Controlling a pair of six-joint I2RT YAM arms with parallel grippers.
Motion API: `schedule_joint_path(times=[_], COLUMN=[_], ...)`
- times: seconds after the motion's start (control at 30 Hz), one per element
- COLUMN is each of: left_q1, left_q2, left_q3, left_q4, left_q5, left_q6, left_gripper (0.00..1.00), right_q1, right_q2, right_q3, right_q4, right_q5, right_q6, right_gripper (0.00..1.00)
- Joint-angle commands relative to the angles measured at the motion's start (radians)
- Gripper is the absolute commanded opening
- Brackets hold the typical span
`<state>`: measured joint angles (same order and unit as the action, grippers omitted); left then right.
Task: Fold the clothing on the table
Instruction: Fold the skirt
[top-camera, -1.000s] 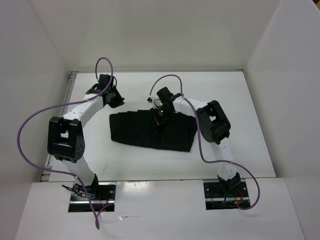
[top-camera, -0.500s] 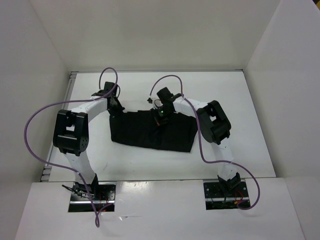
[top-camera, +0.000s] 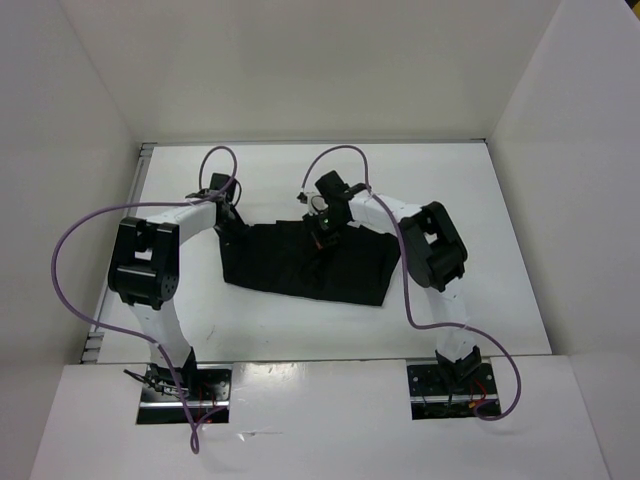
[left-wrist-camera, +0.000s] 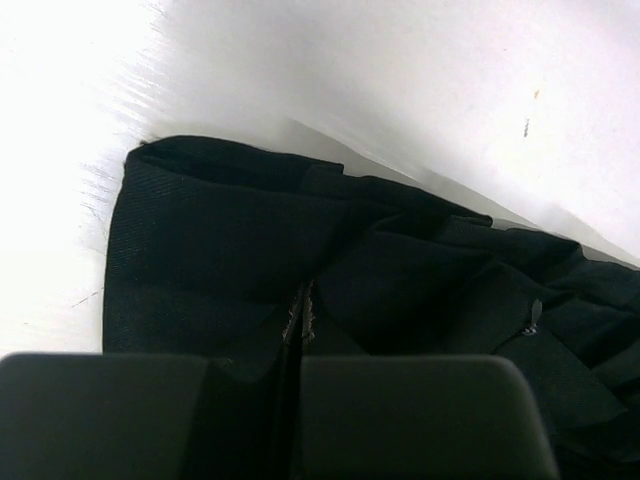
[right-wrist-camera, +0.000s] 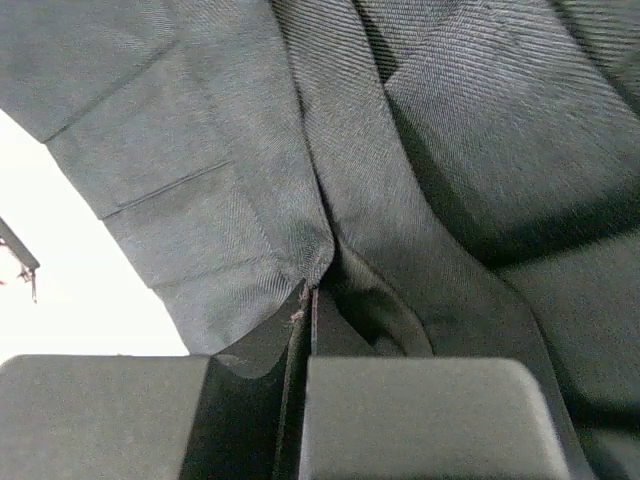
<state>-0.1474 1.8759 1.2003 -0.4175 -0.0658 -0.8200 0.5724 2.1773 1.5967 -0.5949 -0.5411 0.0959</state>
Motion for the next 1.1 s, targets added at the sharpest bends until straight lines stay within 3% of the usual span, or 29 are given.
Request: schedule_joint_path(times=[0.0,0.23,0.5,0.93,1.0,1.07], left_q1=[-0.020,-0.020,-0.020,-0.020,-0.020,-0.020], left_q2=[0.019,0.028,0.037,0.013,-0.041,-0.090], left_q3=[-0.064,-0.064,-0.064,-0.054,-0.054,-0.054], left_q4=[-0.046,-0.066,-0.075,-0.084,-0.084,-0.084], left_q5=[-0.002,-0.002,-0.011,-0.002,-0.002,-0.002], left_q6=[-0.019,-0.019,-0.010,0.009,0.018,0.018], left_gripper=[0.00,0.00,0.00,0.00,0.00,0.01], right_q1=[-0.008,-0.063,-0.092,-0.103,-0.103,-0.103], right_q2=[-0.106,-0.100,0.091,0.292,0.292,0.253], right_q3=[0.052,0.182,0.397,0.556,0.565,0.565], right_q4=[-0.051,-0.074,-0.108,-0.108,-0.108,-0.108], right_q5=[0.075,0.084,0.053,0.033,0.033,0.046], right_q6=[-0.019,-0.028,-0.047,-0.038,-0.027,-0.006], right_gripper=[0.00,0.00,0.00,0.00,0.04,0.39])
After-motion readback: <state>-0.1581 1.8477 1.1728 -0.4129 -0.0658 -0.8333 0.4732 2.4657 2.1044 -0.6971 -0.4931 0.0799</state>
